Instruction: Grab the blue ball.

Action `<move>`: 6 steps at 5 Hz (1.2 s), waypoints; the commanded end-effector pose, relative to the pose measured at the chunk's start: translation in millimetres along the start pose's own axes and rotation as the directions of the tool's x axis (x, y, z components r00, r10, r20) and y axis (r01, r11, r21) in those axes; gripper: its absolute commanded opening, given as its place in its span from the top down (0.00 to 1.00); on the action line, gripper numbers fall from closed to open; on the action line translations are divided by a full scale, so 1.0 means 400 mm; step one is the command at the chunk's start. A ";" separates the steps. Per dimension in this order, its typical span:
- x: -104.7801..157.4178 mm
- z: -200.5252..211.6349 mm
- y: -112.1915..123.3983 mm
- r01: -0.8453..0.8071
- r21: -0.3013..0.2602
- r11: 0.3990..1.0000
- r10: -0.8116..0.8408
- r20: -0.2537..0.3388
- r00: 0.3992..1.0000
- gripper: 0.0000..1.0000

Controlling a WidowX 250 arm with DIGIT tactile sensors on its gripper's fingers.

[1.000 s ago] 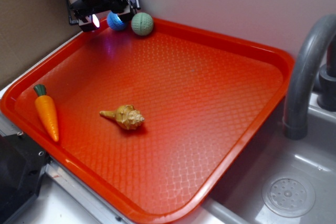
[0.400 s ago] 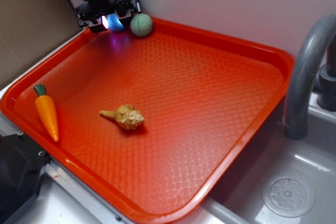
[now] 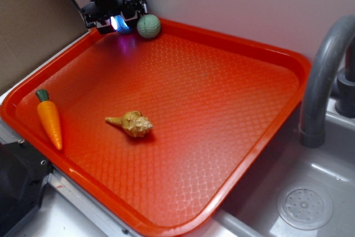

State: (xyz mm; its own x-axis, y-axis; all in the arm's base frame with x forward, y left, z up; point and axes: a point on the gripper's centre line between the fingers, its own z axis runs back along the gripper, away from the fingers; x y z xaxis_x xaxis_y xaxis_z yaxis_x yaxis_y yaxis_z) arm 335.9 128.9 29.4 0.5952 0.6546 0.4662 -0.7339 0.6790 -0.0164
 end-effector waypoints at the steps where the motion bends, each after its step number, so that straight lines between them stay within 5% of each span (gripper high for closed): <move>1: 0.028 0.021 0.009 0.005 -0.014 1.000 -0.004 0.031 1.000 1.00; 3: 0.033 0.040 0.016 0.023 0.019 1.000 -0.023 -0.004 1.000 1.00; 4: 0.039 0.152 0.037 0.035 -0.010 0.999 -0.036 -0.108 0.993 1.00; 5: 0.034 0.295 0.076 0.058 -0.140 0.989 -0.082 -0.173 0.982 1.00; 6: -0.020 0.469 0.083 0.240 -0.237 0.941 -0.305 -0.295 0.906 1.00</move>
State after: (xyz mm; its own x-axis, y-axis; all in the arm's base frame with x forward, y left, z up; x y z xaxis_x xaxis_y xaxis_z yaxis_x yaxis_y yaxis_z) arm 239.8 66.7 168.2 0.8673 0.4899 0.0879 -0.4819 0.8707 -0.0980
